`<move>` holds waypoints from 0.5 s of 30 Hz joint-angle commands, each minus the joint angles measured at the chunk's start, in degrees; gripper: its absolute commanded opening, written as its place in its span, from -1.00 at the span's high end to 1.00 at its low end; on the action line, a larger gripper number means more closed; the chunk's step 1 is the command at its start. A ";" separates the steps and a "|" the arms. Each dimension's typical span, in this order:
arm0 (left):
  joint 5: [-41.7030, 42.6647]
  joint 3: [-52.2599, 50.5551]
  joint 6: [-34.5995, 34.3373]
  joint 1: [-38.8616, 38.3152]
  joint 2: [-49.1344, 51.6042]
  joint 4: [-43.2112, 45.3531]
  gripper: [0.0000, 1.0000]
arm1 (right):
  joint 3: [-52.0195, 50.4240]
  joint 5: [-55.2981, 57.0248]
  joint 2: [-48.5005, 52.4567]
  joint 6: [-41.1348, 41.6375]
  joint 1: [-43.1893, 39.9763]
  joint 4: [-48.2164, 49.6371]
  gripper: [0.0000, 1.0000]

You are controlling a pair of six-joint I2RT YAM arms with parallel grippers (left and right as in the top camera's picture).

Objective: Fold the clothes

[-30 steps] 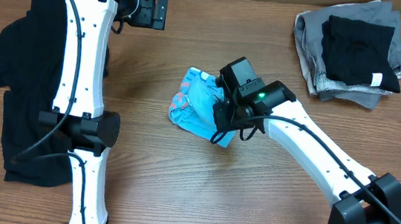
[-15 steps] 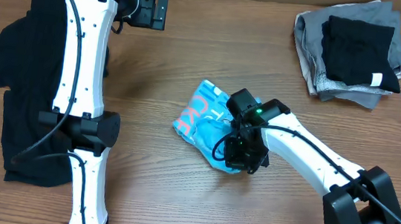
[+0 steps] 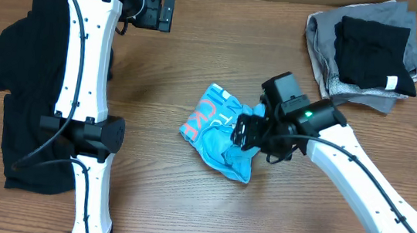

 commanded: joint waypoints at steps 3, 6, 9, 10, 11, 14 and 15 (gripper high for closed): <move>-0.33 -0.22 1.33 0.00 -0.55 0.52 -1.00 | -2.97 0.72 5.20 1.53 -0.37 4.76 -0.83; -0.33 -0.22 1.33 0.00 -0.55 0.52 -1.00 | -3.28 1.79 7.85 1.81 -0.35 5.03 -0.82; -0.35 -0.22 1.44 0.02 -0.55 0.52 -0.99 | -4.20 1.70 9.66 2.89 -0.33 4.70 -0.78; -0.35 -0.22 1.57 0.02 -0.55 0.52 -1.00 | -4.85 1.53 10.14 2.95 -0.22 4.92 -0.75; -0.33 -0.22 1.57 0.02 -0.55 0.52 -0.99 | -5.64 1.55 10.38 3.06 -0.22 5.25 -0.73; -0.35 -0.22 1.57 0.00 -0.55 0.59 -1.00 | -8.48 2.45 10.56 3.04 -0.24 8.37 -0.49; -0.35 -0.22 1.57 0.00 -0.55 0.66 -1.00 | -9.64 3.39 10.56 3.04 -0.31 10.12 -0.30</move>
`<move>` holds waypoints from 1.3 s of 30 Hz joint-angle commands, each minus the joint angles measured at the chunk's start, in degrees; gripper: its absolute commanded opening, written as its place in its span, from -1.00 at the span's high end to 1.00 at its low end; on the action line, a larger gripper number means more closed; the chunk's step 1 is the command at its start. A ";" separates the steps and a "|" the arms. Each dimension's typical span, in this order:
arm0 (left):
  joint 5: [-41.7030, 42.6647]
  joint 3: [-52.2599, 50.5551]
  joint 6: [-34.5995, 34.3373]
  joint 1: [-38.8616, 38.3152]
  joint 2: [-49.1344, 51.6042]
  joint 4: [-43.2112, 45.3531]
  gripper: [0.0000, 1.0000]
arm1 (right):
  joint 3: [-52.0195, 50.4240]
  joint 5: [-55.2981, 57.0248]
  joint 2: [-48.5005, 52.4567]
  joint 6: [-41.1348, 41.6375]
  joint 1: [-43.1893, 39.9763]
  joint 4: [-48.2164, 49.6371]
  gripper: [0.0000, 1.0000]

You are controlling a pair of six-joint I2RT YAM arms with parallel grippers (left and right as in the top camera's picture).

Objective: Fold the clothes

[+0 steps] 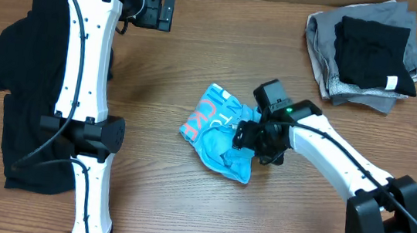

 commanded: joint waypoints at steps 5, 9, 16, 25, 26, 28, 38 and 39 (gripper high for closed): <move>-0.33 -0.22 1.38 0.00 -0.55 0.79 -1.00 | -7.08 6.58 1.42 0.22 -0.94 12.00 0.60; -0.33 -0.22 1.36 0.00 -0.55 0.55 -0.99 | -7.34 7.04 4.66 -2.89 -1.90 16.63 0.73; -0.35 -0.22 1.36 0.00 -0.55 1.05 -1.00 | -7.32 6.95 7.85 -4.20 -5.70 24.15 0.74; -0.35 -0.22 1.33 0.00 -0.55 2.01 -1.00 | -3.93 -3.08 7.78 -10.21 -15.47 25.05 0.66; -0.35 -0.22 1.33 0.00 -0.55 1.99 -0.99 | -3.13 -4.11 7.76 -10.21 -16.02 23.63 0.48; -0.35 -0.22 1.33 0.00 -0.55 1.90 -1.00 | -1.22 -5.31 7.39 -10.16 -16.59 20.48 0.15; -0.33 -0.22 1.36 0.00 -0.55 1.66 -1.00 | 11.34 -2.16 3.08 -9.90 -12.85 6.49 -0.36; -0.33 -0.22 1.36 0.00 -0.55 1.68 -1.00 | 12.22 -1.29 3.08 -9.70 -11.91 6.27 -0.38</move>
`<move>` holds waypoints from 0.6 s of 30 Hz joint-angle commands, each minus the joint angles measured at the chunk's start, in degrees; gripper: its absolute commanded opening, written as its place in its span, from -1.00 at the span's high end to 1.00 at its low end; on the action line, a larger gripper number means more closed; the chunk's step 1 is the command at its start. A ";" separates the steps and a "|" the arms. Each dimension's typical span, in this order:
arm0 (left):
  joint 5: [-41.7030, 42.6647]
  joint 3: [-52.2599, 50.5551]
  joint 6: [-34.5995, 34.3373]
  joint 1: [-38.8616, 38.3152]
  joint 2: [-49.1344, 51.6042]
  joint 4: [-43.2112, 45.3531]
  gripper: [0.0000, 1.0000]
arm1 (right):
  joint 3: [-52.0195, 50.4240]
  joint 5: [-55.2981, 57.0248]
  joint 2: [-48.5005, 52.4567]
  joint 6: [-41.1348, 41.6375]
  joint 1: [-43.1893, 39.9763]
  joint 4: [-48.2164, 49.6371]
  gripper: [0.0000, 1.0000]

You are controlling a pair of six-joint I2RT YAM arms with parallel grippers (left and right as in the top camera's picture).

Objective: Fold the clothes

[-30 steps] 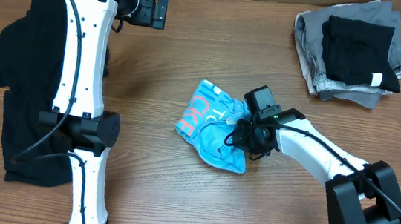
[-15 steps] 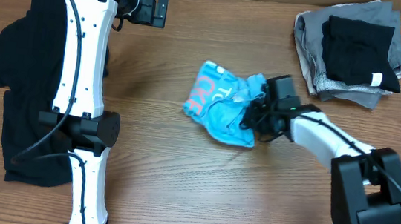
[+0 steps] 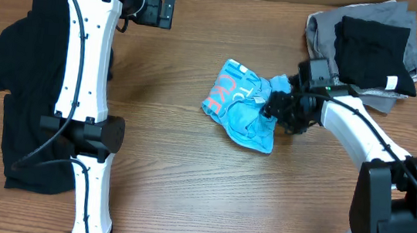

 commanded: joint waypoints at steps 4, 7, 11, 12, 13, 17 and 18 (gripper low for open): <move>-0.35 -0.22 1.79 -0.02 -0.55 0.28 -1.00 | 4.66 4.61 -2.82 1.81 6.32 1.25 -0.38; -0.37 -0.22 1.86 0.02 -0.55 0.28 -1.00 | 4.66 4.68 -2.75 2.80 9.01 3.08 -0.39; -0.37 -0.22 2.25 0.04 -0.55 0.31 -0.99 | 4.66 6.49 -2.34 4.04 12.41 5.38 -0.38; -0.37 -0.22 2.40 0.04 -0.55 0.31 -1.00 | 4.66 6.84 -2.10 4.26 12.96 5.79 -0.38; -0.37 -0.22 2.62 0.04 -0.55 0.31 -0.99 | 4.66 7.02 -1.64 4.42 13.46 6.23 -0.38; -0.39 -0.22 2.64 0.04 -0.55 0.31 -1.00 | 4.66 7.02 -0.24 4.39 14.64 7.04 -0.37; -0.39 -0.22 2.64 0.04 -0.55 0.31 -1.00 | 4.66 7.06 -0.07 4.39 14.88 7.23 -0.36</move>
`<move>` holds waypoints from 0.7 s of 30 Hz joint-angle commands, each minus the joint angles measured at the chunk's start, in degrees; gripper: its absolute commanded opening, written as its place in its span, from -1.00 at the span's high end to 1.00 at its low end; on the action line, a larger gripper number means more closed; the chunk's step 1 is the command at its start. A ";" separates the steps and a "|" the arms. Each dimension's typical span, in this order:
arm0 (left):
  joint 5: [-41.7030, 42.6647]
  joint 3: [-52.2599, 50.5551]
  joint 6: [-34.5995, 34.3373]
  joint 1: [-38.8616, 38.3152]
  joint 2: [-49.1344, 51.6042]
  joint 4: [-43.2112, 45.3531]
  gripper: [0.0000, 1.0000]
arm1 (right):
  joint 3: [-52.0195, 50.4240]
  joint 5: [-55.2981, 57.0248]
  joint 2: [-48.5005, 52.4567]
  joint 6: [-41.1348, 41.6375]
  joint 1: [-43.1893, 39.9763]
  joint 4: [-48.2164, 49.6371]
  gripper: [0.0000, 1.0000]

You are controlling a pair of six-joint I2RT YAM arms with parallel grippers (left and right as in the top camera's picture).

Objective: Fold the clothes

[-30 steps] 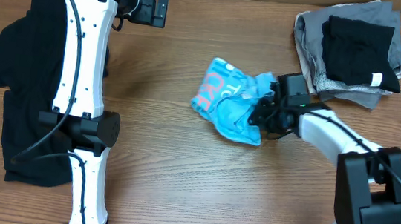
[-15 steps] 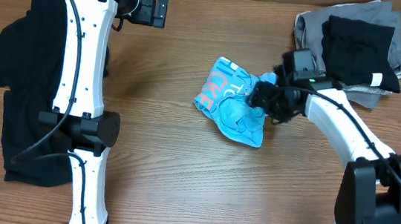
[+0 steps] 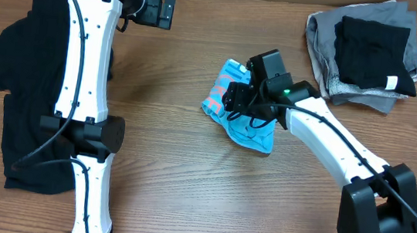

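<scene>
A crumpled light-blue shirt (image 3: 254,137) with pink lettering lies in the middle of the table. My right gripper (image 3: 232,99) sits low on top of it, over its left half, and looks shut on a fold of the cloth. Much of the shirt is hidden under the wrist. At the far back of the table my left gripper (image 3: 165,11) hangs away from any garment, its fingers apart with nothing between them.
A heap of black clothes (image 3: 3,72) lies along the left side, partly under the left arm. At the back right corner a folded black garment (image 3: 374,52) rests on a grey one (image 3: 321,43). Bare wood table (image 3: 184,199) shows in front.
My right gripper was at the shirt's right end and is now over its left half. The shirt's right part no longer lies spread toward the right. The left arm has not moved.
My right gripper was on the blue shirt's right side at table centre in the two earliest moments. Later the shirt and gripper lay further right and back. Now the gripper is over the shirt's left half, with the garment bunched beneath it.
</scene>
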 commanded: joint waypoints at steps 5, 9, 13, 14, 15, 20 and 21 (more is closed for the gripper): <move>-0.39 -0.22 1.36 0.04 -0.55 0.11 -1.00 | 1.09 2.38 1.86 0.81 0.94 1.70 0.08; -0.37 -0.22 1.33 0.02 -0.52 0.07 -1.00 | 1.09 2.82 3.15 0.83 0.98 1.73 0.35; -0.37 -0.22 1.33 0.02 -0.52 0.07 -1.00 | 1.09 2.80 4.63 0.90 0.98 1.75 0.52; -0.37 -0.22 1.33 0.02 -0.55 0.07 -1.00 | 1.09 2.82 4.72 1.07 0.98 1.73 0.56; -0.37 -0.22 1.33 0.02 -0.52 0.07 -1.00 | 1.09 2.82 4.72 1.07 0.98 1.75 0.60; -0.37 -0.22 1.33 0.02 -0.55 0.02 -1.00 | 1.18 3.80 4.70 1.88 0.98 1.42 0.92; -0.37 -0.22 1.33 0.02 -0.52 -0.02 -1.00 | 1.49 4.37 4.70 2.82 0.98 0.50 0.92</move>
